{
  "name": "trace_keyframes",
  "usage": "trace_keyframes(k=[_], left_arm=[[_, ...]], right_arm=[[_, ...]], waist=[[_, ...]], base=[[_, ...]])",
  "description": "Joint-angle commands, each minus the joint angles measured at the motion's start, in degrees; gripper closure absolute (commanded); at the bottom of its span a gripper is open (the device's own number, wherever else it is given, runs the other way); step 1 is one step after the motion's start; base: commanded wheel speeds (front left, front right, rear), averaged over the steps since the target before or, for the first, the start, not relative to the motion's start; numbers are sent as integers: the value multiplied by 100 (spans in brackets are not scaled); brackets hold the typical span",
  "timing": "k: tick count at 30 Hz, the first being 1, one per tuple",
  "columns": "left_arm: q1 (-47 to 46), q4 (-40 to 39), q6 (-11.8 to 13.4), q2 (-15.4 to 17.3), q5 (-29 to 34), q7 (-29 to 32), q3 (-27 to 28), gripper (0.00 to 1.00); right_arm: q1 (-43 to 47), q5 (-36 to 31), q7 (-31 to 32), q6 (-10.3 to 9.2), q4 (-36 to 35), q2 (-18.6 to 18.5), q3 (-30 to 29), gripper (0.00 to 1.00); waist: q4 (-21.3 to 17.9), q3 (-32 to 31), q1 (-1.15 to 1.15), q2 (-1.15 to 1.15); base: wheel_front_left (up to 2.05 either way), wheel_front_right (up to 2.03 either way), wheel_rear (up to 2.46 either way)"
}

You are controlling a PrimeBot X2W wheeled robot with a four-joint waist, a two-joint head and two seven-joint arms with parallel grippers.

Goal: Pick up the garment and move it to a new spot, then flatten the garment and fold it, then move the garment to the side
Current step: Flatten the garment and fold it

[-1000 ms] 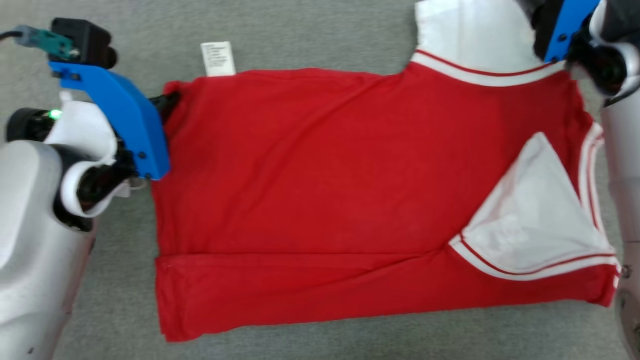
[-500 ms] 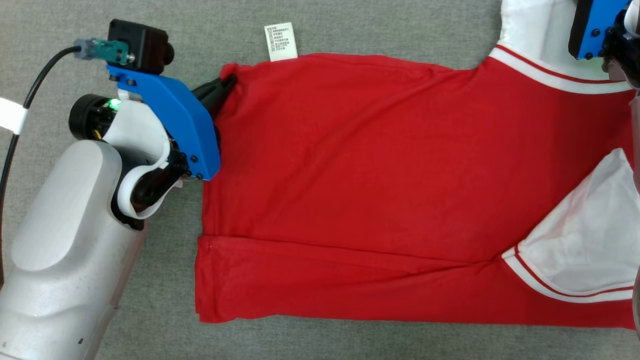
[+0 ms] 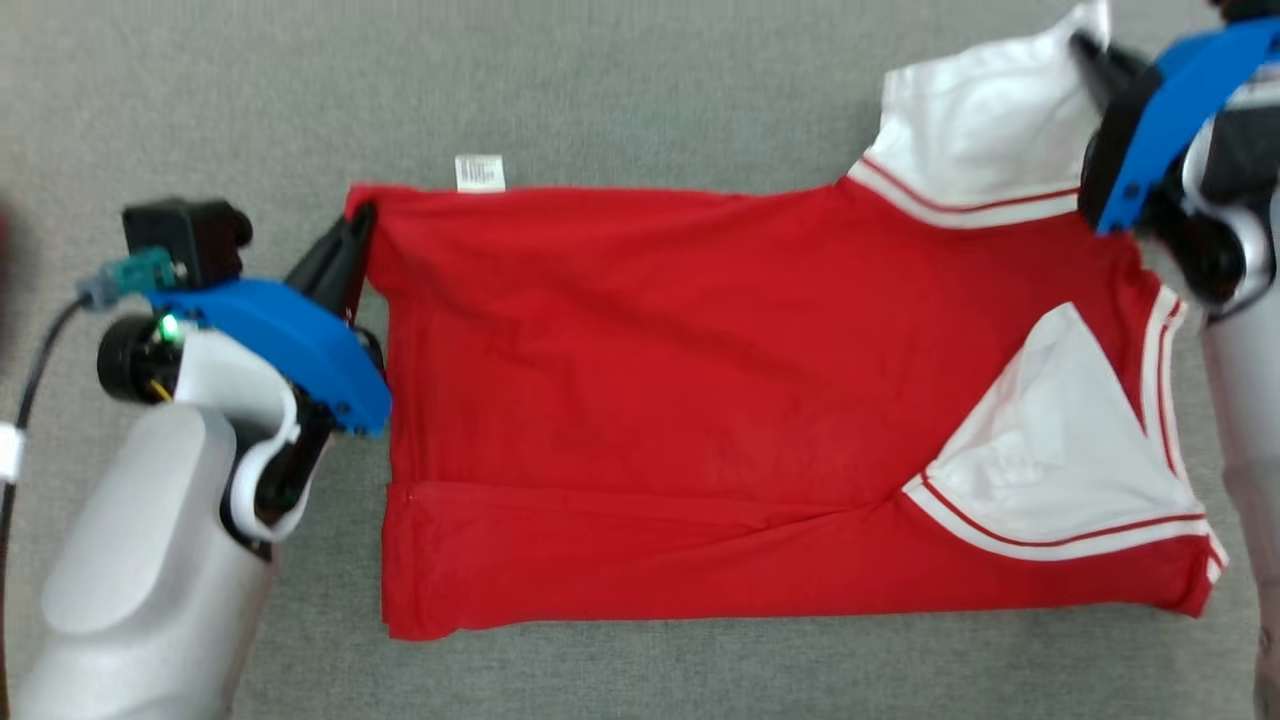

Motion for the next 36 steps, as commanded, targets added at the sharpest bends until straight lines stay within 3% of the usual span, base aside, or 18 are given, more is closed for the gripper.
trace_keyframes(k=[1,6,11,21,22,23,24,30,36], left_arm=[[197,-18,-55,52,7,-138,7,100],[953,-187,-138,96,-48,-514,-99,100],[1571,-414,-190,190,-14,-796,-208,100],[2024,-191,-197,387,240,-1285,-355,100],[2039,-137,-198,380,257,-1319,-366,77],[2055,-85,-199,381,286,-1331,-401,28],[2071,-38,-200,388,317,-1355,-429,0],[2169,164,-151,356,418,-1826,-411,0],[2326,4,78,207,430,-2496,-60,0]], right_arm=[[303,207,-20,1,-149,-110,85,100],[1389,848,100,1,-919,-466,323,100],[2474,1289,252,1,-1658,-703,191,100],[3923,1388,515,1,-2652,-464,-288,100],[4041,1386,553,1,-2738,-434,-296,80],[4177,1413,604,1,-2788,-392,-300,27],[4310,1421,659,1,-2849,-361,-333,0],[5094,1363,1197,1,-3302,-151,-650,0],[5428,1091,1272,1,-3967,140,-1221,0]], waist=[[-232,-334,0,0],[-314,-779,0,0],[-340,-1055,0,0],[-438,-1184,0,0],[-444,-1190,0,0],[-446,-1203,0,0],[-446,-1218,0,0],[-430,-1385,0,0],[-357,-1566,0,0]], base=[[0,0,0],[0,0,0],[0,0,0],[0,0,0],[0,0,0],[0,0,0],[0,0,0],[0,0,0],[0,0,0]])
